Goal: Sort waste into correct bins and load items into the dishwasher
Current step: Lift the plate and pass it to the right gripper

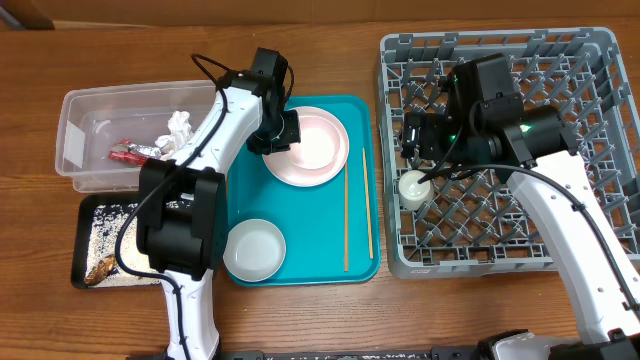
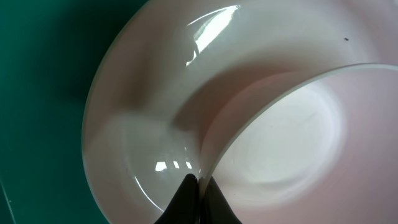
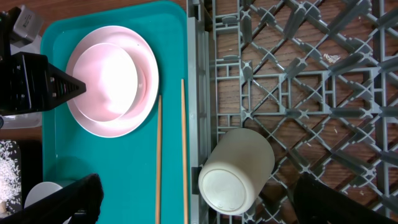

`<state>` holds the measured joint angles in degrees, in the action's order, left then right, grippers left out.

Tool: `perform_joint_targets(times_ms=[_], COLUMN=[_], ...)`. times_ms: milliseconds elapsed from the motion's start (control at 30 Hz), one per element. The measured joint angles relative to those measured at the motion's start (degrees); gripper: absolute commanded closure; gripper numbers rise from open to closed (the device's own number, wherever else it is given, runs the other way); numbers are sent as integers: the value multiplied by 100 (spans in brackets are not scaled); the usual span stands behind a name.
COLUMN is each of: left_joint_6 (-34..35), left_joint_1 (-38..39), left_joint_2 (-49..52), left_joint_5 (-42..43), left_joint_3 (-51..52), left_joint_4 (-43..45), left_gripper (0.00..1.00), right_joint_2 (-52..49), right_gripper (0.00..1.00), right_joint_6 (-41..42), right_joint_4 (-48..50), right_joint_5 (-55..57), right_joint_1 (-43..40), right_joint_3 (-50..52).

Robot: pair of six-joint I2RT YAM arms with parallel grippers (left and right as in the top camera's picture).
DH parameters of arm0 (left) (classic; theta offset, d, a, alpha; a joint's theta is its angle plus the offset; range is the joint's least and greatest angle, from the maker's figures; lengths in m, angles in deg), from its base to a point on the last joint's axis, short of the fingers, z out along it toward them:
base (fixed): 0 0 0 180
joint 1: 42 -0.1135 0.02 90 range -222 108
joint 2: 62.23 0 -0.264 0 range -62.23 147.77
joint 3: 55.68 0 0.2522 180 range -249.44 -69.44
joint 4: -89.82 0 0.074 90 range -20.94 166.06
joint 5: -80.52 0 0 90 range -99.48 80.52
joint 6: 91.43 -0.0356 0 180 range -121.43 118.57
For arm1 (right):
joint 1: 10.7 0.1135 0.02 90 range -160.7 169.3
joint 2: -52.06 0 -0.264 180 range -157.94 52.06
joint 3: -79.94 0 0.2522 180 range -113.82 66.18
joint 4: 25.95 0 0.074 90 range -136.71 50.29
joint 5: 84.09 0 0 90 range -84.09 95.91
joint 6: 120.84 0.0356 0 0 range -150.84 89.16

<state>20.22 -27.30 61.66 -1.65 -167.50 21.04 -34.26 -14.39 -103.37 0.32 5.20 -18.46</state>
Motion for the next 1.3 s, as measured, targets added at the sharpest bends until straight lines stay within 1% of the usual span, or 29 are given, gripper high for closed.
perform_joint_targets(times_ms=[167, 267, 467, 633, 733, 767, 800, 867, 967, 1100, 1300], left_joint_6=[-87, -133, -306, -446, -581, -638, -713, -874, -1034, -1141, -1161], left_joint_1=[2, 2, 2, 35, 68, 70, 70, 70, 70, 70, 105], left_joint_2=[-13, -92, -723, -1259, -1316, -1316, -1316, -1316, -1316, -1316, -1316], left_joint_5=[0, -2, 7, 74, 201, 262, 337, 514, 800, 1110, 1298], left_joint_3=[0, 0, 0, 0, 0, 0, 0, 0, 2, 2, 2], left_joint_4=[-37, -96, -208, -282, -332, -348, -356, -352, -354, -354, -352], left_gripper=[96, 96, 96, 96, 96, 96, 96, 96, 96, 96, 96], right_joint_2=[0, 0, 0, 0, 0, 0, 0, 0, 0, 0, -46], right_gripper=[0, 0, 0, 0, 0, 6, 14, 23, 36, 41, 41], right_joint_6=[-2, -2, 4, 4, 2, 7, 2, -4, 109, 240, 302], right_joint_4=[37, 254, 398, 575, 765, 820, 909, 1064, 1139, 1134, 1259], right_joint_5=[7, 31, 17, -208, -662, -846, -1045, -1399, -1561, -1379, -796], right_joint_1=[-2, 0, 0, 0, 0, 0, 0, 0, 7, 96, 601], right_joint_3=[0, 0, 0, 0, 0, 0, 0, 0, 0, 0, 0])
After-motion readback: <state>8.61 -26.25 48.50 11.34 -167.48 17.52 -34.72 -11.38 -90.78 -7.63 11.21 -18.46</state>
